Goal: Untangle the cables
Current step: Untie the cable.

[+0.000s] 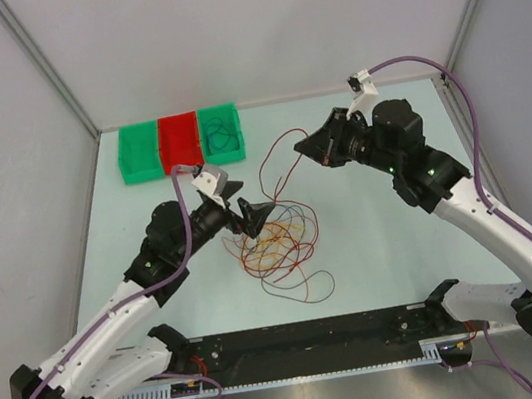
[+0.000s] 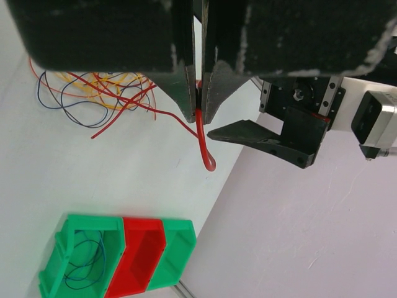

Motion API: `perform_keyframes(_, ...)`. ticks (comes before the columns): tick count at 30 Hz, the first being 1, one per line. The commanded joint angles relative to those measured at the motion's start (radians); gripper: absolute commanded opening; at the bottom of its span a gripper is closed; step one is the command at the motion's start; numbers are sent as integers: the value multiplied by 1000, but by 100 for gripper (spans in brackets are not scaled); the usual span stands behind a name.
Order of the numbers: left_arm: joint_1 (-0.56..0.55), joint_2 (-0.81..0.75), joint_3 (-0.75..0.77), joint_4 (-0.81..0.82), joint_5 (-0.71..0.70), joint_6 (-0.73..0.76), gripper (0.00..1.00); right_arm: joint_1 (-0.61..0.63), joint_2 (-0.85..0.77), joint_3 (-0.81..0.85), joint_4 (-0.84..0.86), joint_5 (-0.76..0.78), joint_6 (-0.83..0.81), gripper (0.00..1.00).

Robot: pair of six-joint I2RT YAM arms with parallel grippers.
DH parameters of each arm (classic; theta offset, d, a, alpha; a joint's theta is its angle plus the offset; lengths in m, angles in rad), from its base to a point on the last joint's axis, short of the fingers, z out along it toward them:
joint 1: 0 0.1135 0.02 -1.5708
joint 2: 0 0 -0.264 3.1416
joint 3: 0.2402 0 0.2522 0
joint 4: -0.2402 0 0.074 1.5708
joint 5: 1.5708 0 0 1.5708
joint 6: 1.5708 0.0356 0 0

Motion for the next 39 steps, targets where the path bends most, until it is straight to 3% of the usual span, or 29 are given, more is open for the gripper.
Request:
perform_keyframes(1, 2, 22, -35, 167, 72, -35, 100, -3, -36, 0, 22, -22, -9, 0)
perform_keyframes(11, -18, 117, -26, 239, 91, -41, 100, -4, -42, 0, 19, -28, -14, 0)
perform_keyframes(19, -48, 145, -16, 219, -33, 8, 99, -4, -50, 1, 18, -36, -13, 0)
perform_keyframes(29, -49, 185, -10, 274, -63, 21, 84, -4, -46, 1, 22, -43, -8, 0)
perform_keyframes(32, -51, 196, -6, 288, -64, 22, 69, -4, -47, 1, 18, -43, -9, 0)
perform_keyframes(33, -49, 205, 0, 291, -64, 25, 54, -4, -47, 0, 19, -43, -9, 0)
perform_keyframes(36, -51, 213, 4, 308, -52, 25, 23, -4, -46, 1, 15, -45, -11, 0)
perform_keyframes(38, -51, 211, 5, 319, -44, 30, 13, -4, -47, 1, 12, -45, -11, 0)
perform_keyframes(39, -51, 211, 8, 320, -47, 31, 0, -4, -46, 0, 10, -45, -13, 0)
